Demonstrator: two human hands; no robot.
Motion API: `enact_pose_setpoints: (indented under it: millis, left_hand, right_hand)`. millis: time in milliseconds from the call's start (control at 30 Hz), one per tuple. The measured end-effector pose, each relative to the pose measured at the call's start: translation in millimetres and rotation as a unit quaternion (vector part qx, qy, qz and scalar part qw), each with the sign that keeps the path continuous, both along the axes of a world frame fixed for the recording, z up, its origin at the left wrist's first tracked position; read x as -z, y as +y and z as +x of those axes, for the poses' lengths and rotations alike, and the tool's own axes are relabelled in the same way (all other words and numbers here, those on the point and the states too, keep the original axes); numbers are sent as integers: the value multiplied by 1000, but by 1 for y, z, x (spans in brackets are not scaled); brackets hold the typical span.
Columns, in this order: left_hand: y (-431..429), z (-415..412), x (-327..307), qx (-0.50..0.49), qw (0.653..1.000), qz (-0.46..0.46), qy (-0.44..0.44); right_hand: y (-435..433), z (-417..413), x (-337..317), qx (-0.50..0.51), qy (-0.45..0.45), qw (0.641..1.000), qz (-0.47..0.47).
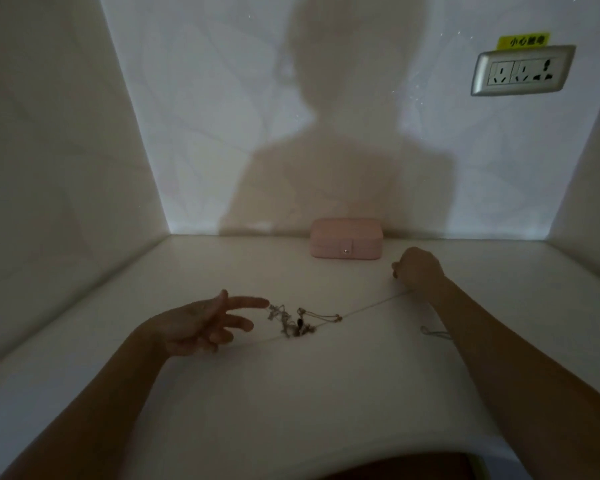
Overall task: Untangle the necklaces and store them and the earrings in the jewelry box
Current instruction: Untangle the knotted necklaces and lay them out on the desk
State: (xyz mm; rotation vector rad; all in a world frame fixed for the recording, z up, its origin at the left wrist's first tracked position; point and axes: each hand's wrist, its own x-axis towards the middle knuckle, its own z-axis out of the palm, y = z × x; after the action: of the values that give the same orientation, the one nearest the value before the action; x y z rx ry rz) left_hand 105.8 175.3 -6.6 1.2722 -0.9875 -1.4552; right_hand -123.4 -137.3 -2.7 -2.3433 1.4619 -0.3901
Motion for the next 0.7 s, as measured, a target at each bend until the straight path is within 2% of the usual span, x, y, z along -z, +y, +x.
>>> enact_pose_setpoints:
  millis: [100, 167, 200, 267, 333, 400, 633, 700]
  left_hand:
    - [9, -8, -1, 98, 991, 24, -82]
    - [10, -14, -3, 133, 981, 58, -130]
    - [11, -18, -4, 147, 977, 68, -135]
    - [11, -23, -6, 169, 974, 70, -131]
    - [13, -27, -8, 174, 974, 71, -126]
    - [15, -28, -7, 180, 974, 71, -114]
    - [29, -23, 2, 206, 975, 49, -65]
    - [32, -22, 1, 204, 976, 45, -61]
  right_hand:
    - [15, 7, 0, -24, 41, 998, -47]
    - [34, 14, -5, -106, 23, 992, -70]
    - [48, 18, -8, -177, -18, 982, -56]
    - [88, 23, -18, -347, -71, 935, 27]
    - [124, 26, -22, -448, -5, 891, 71]
    - [140, 31, -17, -473, 41, 879, 52]
    - [136, 30, -17, -475, 41, 876, 73]
    - [135, 30, -17, -469, 15, 879, 86]
